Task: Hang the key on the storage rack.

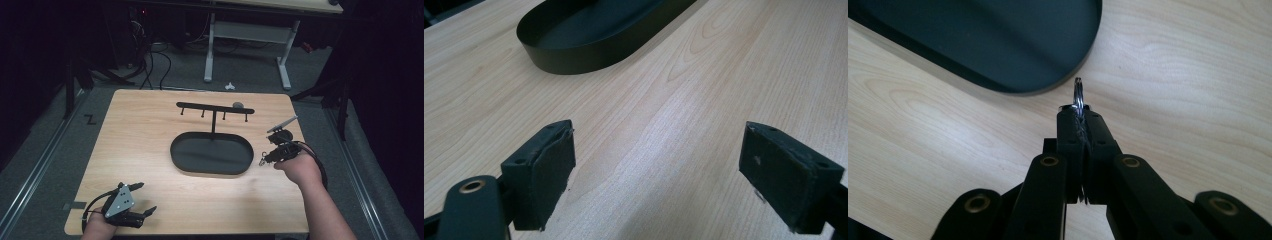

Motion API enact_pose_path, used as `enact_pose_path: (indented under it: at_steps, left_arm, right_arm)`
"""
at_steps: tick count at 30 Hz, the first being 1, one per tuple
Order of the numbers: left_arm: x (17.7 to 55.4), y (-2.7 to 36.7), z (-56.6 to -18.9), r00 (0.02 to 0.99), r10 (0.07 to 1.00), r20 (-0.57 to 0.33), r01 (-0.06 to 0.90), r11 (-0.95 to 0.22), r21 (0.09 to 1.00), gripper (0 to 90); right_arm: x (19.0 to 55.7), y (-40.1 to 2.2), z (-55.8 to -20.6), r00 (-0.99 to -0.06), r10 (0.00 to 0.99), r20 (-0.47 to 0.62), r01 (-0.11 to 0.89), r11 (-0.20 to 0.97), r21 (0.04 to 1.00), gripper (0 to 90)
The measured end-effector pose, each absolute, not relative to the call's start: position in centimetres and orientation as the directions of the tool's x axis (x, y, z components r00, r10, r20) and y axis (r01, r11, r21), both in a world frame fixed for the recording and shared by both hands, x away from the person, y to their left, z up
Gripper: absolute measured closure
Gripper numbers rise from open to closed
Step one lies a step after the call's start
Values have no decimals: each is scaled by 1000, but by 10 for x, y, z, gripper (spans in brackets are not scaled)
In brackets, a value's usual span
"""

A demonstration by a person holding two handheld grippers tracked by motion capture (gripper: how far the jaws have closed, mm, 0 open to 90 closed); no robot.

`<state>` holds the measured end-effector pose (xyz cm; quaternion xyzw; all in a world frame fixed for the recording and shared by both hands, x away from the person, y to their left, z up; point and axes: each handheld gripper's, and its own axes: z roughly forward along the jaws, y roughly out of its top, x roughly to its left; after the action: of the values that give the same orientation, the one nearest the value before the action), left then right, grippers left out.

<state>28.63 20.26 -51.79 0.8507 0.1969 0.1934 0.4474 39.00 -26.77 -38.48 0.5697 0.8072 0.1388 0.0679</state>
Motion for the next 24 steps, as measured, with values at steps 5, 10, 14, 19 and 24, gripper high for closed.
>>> enact_pose_path:
  at_steps: [5,10,14,19,24]
  left_arm:
    - [286,203,-518,847,509,152,163,-521,838,153]
    - [286,203,-517,848,509,151,163,-521,838,153]
    - [286,204,-518,847,510,150,164,-519,839,153]
    - [286,204,-517,848,508,150,163,-520,838,153]
    - [286,204,-517,847,510,150,163,-517,840,153]
  right_arm:
    - [397,-260,-373,-357,933,41,892,328,312,880]
    - [401,-254,-364,-364,931,42,888,333,317,880]
    - [405,-248,-357,-374,926,44,881,340,329,880]
    - [409,-242,-350,-382,923,49,876,344,339,880]
    - [412,-239,-347,-384,922,50,875,345,340,880]
